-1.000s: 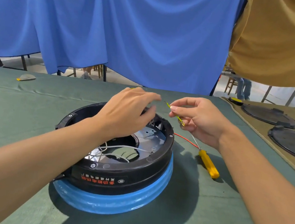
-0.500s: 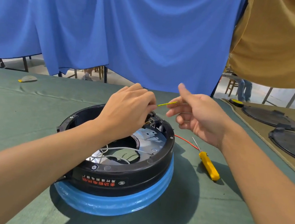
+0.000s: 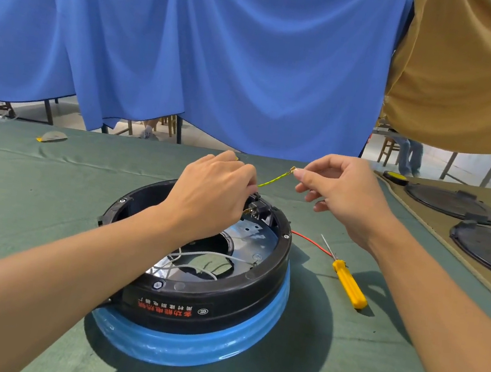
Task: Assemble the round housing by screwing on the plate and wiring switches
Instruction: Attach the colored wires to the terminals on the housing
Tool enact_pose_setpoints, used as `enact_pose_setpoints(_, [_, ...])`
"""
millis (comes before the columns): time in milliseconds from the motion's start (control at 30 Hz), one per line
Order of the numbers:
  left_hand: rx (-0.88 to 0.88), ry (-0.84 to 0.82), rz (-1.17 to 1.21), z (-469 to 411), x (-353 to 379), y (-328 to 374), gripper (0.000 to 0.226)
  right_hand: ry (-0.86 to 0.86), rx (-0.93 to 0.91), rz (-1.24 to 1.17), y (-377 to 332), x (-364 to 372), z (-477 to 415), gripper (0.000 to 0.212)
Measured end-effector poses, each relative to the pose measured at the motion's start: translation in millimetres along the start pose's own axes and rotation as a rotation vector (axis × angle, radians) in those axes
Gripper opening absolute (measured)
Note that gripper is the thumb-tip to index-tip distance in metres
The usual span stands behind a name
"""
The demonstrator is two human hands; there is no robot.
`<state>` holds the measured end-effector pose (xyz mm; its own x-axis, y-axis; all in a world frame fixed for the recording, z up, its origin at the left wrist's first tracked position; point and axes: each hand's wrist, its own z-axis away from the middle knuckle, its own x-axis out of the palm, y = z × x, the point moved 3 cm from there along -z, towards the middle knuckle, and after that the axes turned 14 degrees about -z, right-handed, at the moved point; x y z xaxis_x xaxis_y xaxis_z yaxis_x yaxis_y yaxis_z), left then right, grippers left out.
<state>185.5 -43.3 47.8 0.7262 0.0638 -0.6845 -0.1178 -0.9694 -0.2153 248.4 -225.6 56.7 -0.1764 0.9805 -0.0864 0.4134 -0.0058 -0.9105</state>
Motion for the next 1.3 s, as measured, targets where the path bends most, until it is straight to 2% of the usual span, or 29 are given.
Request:
enact_pose_setpoints(167, [0.036,-0.001,0.020,1,1,1,0.023,-0.077,0.003,0.024,-2,4,3,0.010])
enact_pose_setpoints(367, [-0.019,0.080,0.129,0,-4,1,0.026,-0.038,-0.038,-0.020,1,19,8,0.007])
enact_pose_setpoints(533, [-0.040,-0.018,0.204,-1,-4,-1,0.024,-0.040,-0.046,-0.054,11,39,14,0.016])
enact_pose_setpoints(800, [-0.110,-0.130,0.274,-1,-1,-3,0.021,0.004,0.011,0.217,21,40,17,0.008])
enact_pose_setpoints(900, [-0.088,-0.141,0.234,-1,0,-3,0.022,-0.054,0.093,0.270,22,41,16,0.014])
enact_pose_setpoints(1067, [-0.026,-0.184,0.181,-1,-1,-3,0.023,-0.064,0.107,0.305,19,41,16,0.017])
enact_pose_setpoints(1300, [0.176,-0.346,-0.097,-4,-4,-1,0.026,-0.063,0.103,0.340,17,44,18,0.019])
